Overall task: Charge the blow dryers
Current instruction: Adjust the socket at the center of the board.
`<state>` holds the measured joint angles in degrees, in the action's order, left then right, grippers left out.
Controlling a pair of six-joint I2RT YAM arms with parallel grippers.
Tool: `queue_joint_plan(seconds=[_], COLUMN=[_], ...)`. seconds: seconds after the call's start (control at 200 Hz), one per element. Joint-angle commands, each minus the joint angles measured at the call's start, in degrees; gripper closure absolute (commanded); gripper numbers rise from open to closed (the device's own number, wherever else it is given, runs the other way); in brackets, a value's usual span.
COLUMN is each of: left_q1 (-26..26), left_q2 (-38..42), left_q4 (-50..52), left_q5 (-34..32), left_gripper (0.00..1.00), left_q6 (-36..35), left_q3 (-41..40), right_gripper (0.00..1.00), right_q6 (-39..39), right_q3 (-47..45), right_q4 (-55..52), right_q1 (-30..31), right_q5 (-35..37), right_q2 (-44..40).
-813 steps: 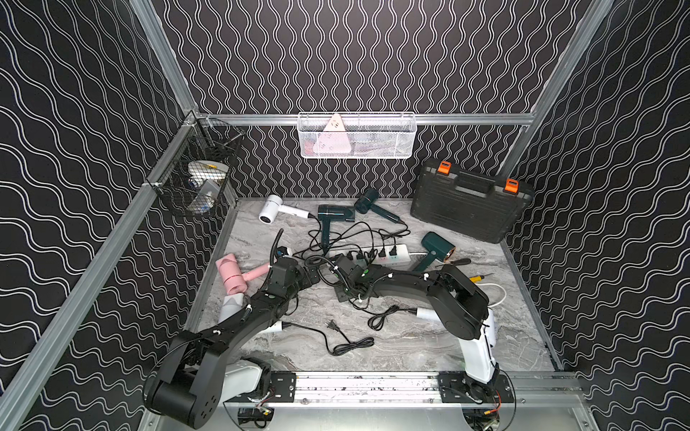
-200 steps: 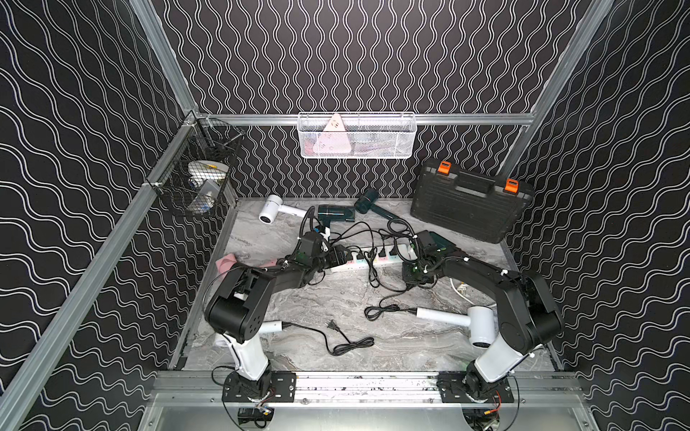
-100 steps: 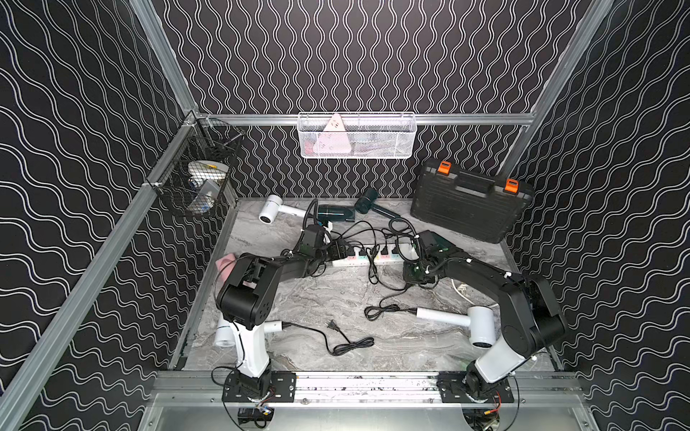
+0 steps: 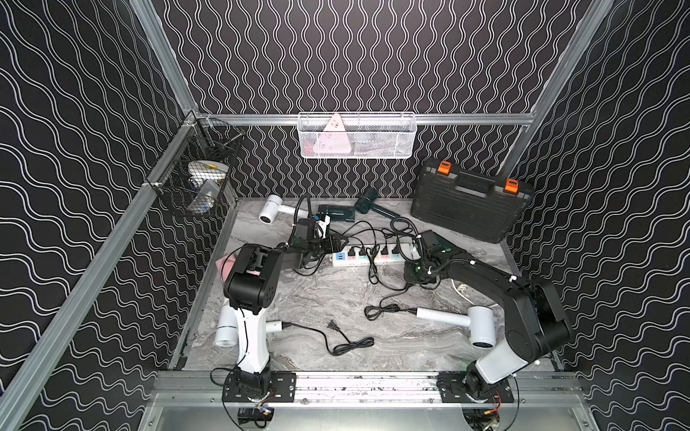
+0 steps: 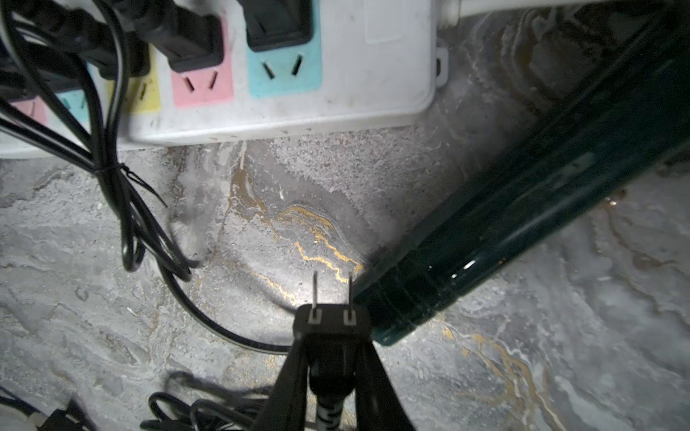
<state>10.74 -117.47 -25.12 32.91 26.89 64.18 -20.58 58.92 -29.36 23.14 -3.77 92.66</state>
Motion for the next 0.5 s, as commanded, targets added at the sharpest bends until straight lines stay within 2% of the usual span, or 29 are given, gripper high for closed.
queue_joint_plan(seconds=[0.0, 0.12, 0.495], left_q1=[-0.18, -0.07, 1.67], left_q2=[-1.08, -0.22, 8.51], left_q4=[-2.24, -3.88, -12.82], left_q5=[5.11, 6.07, 4.55], left_gripper=[0.23, 0.24, 0.26], left_q6=[-0.2, 0.91, 6.22], left_q3=[0.38, -1.53, -16.16], right_gripper=[1.0, 1.0, 1.0], right_q6=[-0.52, -0.22, 1.66], right_q3=[0.14, 0.56, 2.05], right_q4=[-1.4, -1.57, -1.29], right_q1=[-0.08, -0.07, -0.02], right_q5=[-0.01, 0.25, -0.71], right_q2=[-0.21, 0.06, 1.95])
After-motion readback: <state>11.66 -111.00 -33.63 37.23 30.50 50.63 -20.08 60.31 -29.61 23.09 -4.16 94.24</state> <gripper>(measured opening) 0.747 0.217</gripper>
